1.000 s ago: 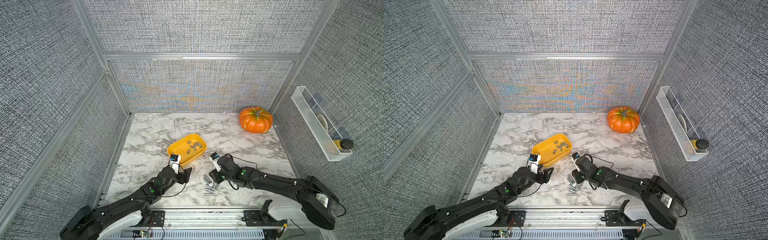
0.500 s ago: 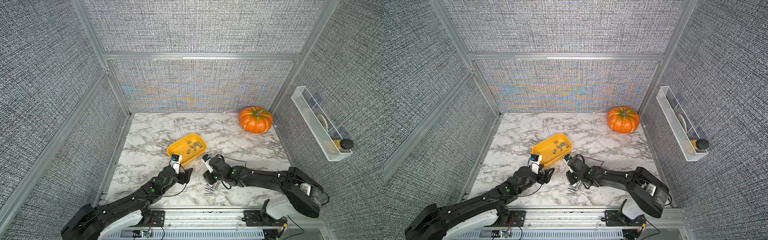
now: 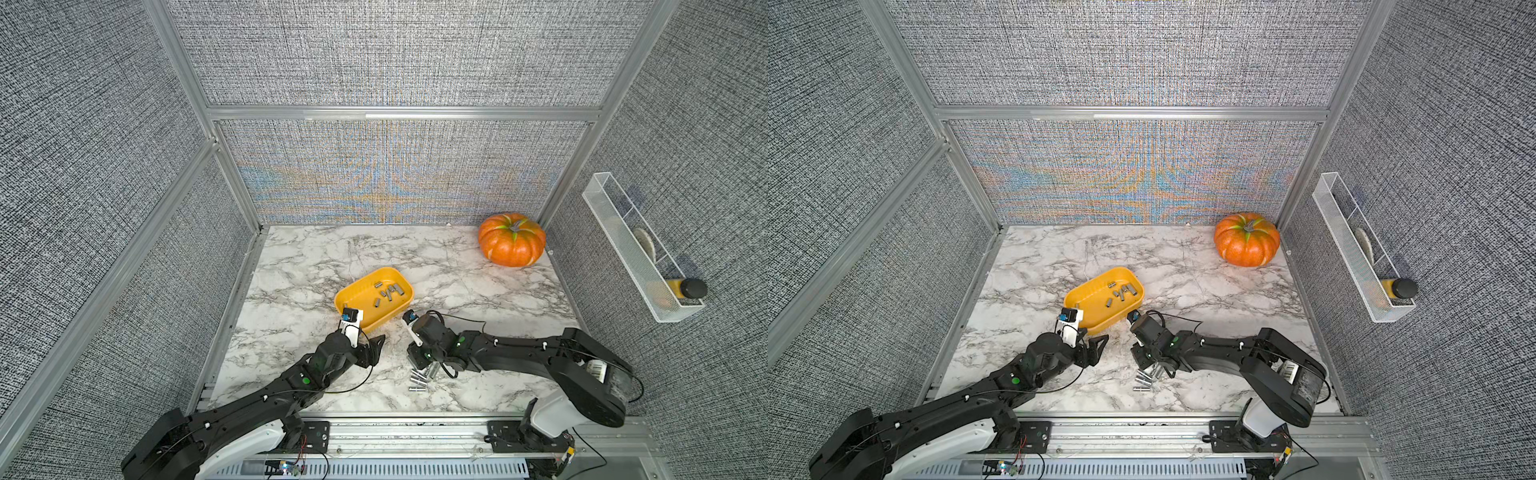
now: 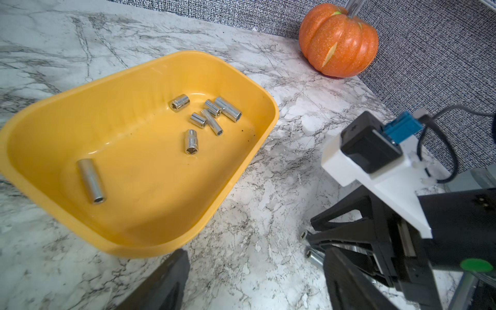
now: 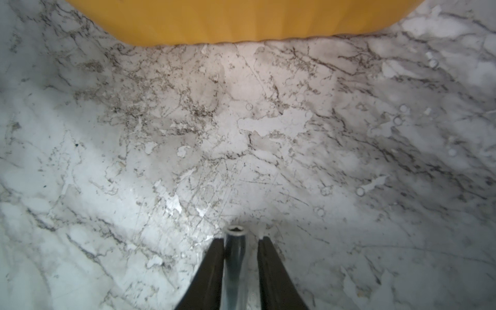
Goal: Put the socket on the desktop into the storage box
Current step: Pick up the socket head from the center of the board.
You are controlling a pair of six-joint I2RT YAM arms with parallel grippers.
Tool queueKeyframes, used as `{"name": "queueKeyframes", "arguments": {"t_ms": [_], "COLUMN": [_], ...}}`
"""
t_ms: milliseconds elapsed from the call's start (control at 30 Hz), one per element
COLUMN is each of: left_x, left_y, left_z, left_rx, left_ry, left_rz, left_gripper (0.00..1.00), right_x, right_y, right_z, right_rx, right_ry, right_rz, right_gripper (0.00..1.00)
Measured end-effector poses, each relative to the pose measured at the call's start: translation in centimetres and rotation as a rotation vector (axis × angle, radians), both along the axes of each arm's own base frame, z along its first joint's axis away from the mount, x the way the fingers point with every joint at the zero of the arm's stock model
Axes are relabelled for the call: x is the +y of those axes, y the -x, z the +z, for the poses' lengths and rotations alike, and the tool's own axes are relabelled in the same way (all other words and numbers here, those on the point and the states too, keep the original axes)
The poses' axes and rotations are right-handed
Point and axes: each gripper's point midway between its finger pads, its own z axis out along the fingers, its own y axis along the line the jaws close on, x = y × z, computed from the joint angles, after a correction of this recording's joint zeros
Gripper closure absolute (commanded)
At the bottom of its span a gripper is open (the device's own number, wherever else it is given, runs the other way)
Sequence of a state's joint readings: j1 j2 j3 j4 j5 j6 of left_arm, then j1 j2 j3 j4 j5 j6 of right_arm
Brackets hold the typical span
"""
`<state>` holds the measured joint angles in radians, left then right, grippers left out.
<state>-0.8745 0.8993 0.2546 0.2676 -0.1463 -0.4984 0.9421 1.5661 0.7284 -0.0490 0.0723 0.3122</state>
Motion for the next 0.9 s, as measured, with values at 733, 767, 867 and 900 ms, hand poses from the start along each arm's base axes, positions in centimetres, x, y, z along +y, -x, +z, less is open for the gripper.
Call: {"name": "queueKeyframes", "arguments": {"t_ms": [733, 767, 867, 900], "left_x": [0.2, 0.2, 0.2, 0.2], "left_y": [-0.1, -0.1, -0.1, -0.1], "left_z": [-0.1, -0.1, -0.1, -0.1], "left_rx": [0.0, 0.0, -0.001, -0.001], "left_ry": [-0.003, -0.003, -0.003, -0.003], "left_rz": [0.012, 0.012, 0.012, 0.013], "left_gripper": [0.17, 0.17, 0.17, 0.17], "right_x": [-0.6, -0.7, -0.9, -0.9], "right_y": [-1.2, -1.2, -1.4, -1.5], "right_z": [-1.2, -1.2, -1.3, -1.3], "right_rx": [0.006, 0.006, 0.002, -0.002], "right_ry": [0.056, 0.056, 0.06, 0.063], "right_rz": [-0.052, -0.058, -0.069, -0.072], "right_gripper": [0.73, 0.73, 0.74, 0.74]}}
